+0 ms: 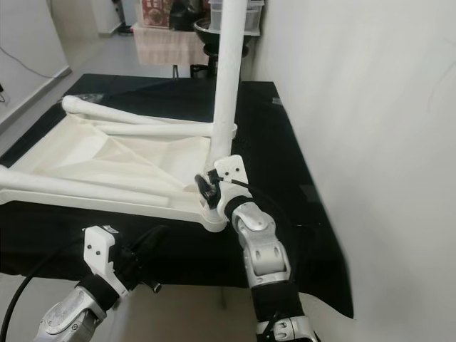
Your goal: Building children table
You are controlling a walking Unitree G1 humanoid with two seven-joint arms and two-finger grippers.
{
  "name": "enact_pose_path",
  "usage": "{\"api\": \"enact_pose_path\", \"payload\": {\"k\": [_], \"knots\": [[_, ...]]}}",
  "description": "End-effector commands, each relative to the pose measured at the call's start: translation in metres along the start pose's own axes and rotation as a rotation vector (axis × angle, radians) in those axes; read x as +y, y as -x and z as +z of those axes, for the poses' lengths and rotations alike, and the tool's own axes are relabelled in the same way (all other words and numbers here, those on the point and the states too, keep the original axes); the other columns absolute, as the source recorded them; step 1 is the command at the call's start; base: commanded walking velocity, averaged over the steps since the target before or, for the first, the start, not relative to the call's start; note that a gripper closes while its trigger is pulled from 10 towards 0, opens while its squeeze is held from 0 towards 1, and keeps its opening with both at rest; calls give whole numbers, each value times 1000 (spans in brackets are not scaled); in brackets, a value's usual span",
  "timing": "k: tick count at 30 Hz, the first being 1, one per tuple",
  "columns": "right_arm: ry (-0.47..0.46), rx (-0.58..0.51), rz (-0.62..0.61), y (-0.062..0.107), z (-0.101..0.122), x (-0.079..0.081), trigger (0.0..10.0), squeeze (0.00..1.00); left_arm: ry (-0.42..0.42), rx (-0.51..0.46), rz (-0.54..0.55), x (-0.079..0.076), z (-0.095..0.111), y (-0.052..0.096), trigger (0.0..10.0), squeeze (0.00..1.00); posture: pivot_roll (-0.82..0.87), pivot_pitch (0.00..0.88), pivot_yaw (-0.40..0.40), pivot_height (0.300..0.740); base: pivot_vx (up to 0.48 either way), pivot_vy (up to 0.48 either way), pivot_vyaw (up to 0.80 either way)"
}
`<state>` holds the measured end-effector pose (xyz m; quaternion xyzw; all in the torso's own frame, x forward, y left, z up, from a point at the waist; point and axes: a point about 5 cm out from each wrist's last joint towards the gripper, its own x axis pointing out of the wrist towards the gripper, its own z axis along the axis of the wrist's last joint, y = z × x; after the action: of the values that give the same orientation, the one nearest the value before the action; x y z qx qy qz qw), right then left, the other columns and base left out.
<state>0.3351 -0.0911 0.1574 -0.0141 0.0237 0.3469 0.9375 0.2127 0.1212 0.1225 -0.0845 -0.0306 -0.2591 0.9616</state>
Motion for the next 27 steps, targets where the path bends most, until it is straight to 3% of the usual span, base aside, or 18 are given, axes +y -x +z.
{"api": "enact_pose_path", "payload": {"k": [1, 2, 7, 14, 15, 16, 27], "knots": [[1, -61, 197, -7, 12, 9, 10000, 180, 15, 17, 2, 0, -4, 0, 10000, 0, 127, 13, -75, 740, 0, 0, 0], [41, -58, 282, -7, 14, 4, 10000, 0, 15, 18, 1, 0, -4, 0, 10000, 0, 137, 10, -81, 740, 0, 0, 0], [90, -12, 406, -9, 18, -14, 10000, 0, 15, 18, 0, -1, -5, 0, 10000, 0, 149, 12, -93, 740, 0, 0, 0], [71, 15, 422, -16, 25, -28, 10000, 0, 17, 16, -1, -5, -4, 1, 10000, 0, 159, 22, -104, 740, 0, 0, 0], [38, 12, 429, -17, 26, -32, 3961, 0, 18, 15, -2, -6, -4, 2, 10000, 0, 167, 32, -113, 740, 0, 0, 0], [8, 9, 438, -18, 28, -34, 0, 0, 20, 15, -3, -8, -4, 3, 10000, 0, 174, 38, -116, 740, 0, 0, 0], [-15, 19, 482, -15, 26, -43, 0, 0, 29, 22, -4, -12, -4, 9, 10000, 0, 179, 51, -119, 740, 0, 0, 0]]}}
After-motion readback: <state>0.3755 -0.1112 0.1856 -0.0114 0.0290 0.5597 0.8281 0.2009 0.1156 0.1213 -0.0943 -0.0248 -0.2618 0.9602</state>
